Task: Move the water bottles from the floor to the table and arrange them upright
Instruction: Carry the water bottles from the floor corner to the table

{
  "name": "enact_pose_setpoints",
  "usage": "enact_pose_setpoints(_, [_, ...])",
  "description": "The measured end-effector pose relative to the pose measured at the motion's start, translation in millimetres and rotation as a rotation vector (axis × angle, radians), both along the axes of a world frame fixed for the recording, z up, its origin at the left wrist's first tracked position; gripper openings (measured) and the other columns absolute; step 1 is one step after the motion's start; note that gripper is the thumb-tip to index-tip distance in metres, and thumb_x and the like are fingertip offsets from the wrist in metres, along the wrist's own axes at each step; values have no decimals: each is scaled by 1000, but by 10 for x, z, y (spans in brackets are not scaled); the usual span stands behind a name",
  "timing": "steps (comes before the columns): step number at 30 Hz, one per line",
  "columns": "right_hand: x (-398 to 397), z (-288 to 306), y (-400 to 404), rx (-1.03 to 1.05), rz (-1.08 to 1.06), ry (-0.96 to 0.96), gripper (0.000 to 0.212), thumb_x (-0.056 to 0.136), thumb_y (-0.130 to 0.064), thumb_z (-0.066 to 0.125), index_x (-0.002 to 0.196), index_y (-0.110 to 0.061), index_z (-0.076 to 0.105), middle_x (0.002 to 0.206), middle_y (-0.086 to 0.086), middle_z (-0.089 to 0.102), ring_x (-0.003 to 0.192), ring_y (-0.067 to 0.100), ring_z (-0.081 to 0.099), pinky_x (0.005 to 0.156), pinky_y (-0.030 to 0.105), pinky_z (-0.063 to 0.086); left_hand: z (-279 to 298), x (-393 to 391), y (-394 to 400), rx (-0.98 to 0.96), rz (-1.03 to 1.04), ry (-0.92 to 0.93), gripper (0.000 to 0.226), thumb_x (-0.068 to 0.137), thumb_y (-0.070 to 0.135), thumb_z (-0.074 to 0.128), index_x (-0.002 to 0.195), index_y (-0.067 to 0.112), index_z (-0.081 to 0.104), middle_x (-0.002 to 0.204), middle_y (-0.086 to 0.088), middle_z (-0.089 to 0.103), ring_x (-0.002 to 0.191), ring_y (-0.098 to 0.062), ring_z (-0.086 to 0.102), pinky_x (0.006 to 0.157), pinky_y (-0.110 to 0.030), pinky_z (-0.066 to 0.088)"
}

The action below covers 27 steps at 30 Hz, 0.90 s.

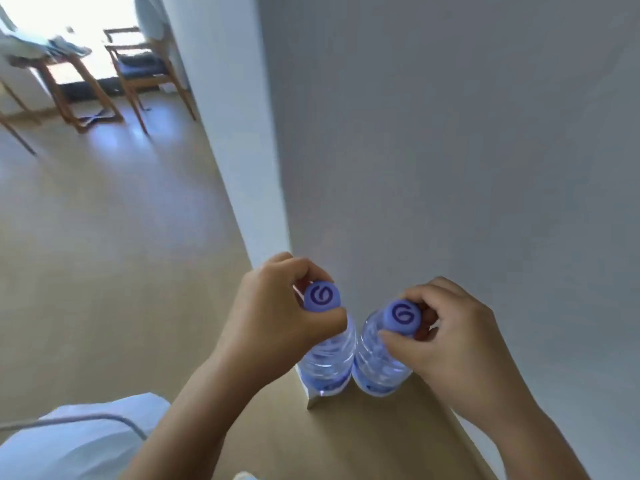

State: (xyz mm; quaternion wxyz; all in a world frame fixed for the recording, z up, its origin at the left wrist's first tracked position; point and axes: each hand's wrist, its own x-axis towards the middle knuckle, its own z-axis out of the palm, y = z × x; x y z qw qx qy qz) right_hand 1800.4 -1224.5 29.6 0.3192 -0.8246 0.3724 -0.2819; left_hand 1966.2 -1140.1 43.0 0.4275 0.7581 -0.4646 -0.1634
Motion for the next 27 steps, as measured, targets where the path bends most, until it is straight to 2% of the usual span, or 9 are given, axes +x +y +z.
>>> enact_pose_setpoints(2, [237, 18, 167, -32, 34, 7, 19, 57, -6, 76, 68, -15, 62, 70, -5, 53, 70, 13, 55, 58, 18, 42, 44, 230, 200, 10, 4, -41, 18, 52, 21, 74, 61, 30, 62, 74, 18, 56, 53, 3, 50, 50, -7, 37])
enact_pose_setpoints(4, [484, 3, 323, -42, 84, 33, 20, 56, -8, 76, 67, -17, 62, 69, -4, 52, 70, 13, 54, 56, 17, 41, 71, 483, 379, 23, 26, -96, 18, 51, 23, 75, 62, 29, 62, 69, 12, 56, 56, 1, 51, 52, -10, 39])
enact_pose_setpoints(10, [1308, -63, 608, 23, 222, 83, 18, 61, -17, 75, 71, -19, 61, 73, -2, 53, 74, 11, 54, 57, 14, 42, 128, 1242, 770, 76, 92, -213, 18, 55, 27, 76, 65, 25, 62, 66, 10, 54, 68, -3, 54, 56, -13, 43])
enact_pose_setpoints(16, [2190, -89, 791, -33, 320, 134, 19, 65, -21, 72, 74, -26, 56, 74, -5, 51, 80, 0, 51, 59, 9, 40, 134, 2033, 1108, 120, 190, -258, 18, 57, 25, 75, 64, 22, 58, 66, 8, 51, 67, -6, 51, 56, -13, 42])
enact_pose_setpoints(24, [3297, 76, 766, -78, 439, 144, 18, 67, -13, 73, 73, -22, 59, 72, -8, 51, 74, 4, 52, 61, 9, 41, 222, 2995, 1296, 243, 274, -321, 18, 62, 27, 68, 71, 16, 56, 73, 4, 50, 64, -14, 50, 56, -26, 43])
enact_pose_setpoints(27, [3708, 114, 684, -95, 481, 150, 17, 68, -13, 73, 75, -21, 59, 73, -9, 51, 65, 7, 53, 63, 10, 41, 223, 3347, 1257, 272, 308, -321, 19, 63, 27, 68, 71, 15, 56, 72, 3, 48, 61, -13, 45, 54, -22, 39])
